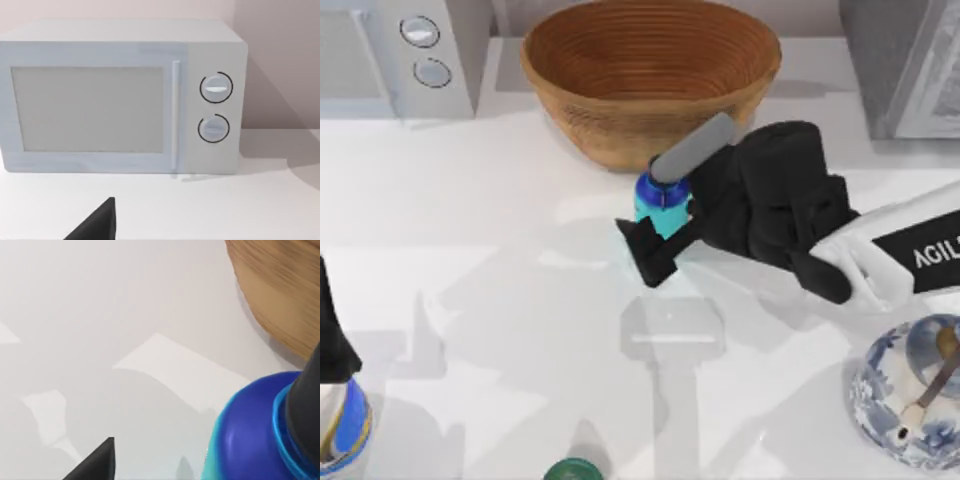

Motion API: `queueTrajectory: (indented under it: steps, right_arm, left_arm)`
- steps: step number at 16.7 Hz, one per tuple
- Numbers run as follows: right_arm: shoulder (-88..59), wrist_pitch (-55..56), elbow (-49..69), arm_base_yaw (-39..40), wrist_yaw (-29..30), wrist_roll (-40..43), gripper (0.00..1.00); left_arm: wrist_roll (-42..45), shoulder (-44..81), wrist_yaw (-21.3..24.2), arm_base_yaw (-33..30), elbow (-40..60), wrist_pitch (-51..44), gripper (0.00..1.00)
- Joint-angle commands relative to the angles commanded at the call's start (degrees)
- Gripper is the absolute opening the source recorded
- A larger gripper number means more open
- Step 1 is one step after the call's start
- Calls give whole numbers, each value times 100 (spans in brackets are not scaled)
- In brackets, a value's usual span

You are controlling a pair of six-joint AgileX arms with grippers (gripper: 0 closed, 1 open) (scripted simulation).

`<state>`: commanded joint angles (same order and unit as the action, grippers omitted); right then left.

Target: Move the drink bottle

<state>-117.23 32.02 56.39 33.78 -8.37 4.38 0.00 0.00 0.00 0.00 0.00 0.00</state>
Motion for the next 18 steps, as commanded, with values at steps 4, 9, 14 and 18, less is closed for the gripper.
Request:
queueTrajectory:
  steps: [4,9,14,18]
  right_arm:
    - [-568,217,351,-28,-14,12,100]
    - [-587,224,363,-30,-16,13,92]
    - [-587,224,363,-30,-16,13,55]
    - [-587,224,363,-30,-16,13,25]
  left_arm:
    - [0,0,0,0,0,0,100]
    - [0,0,0,0,0,0,100]
    - [0,0,0,0,0,0,100]
    - [0,0,0,0,0,0,100]
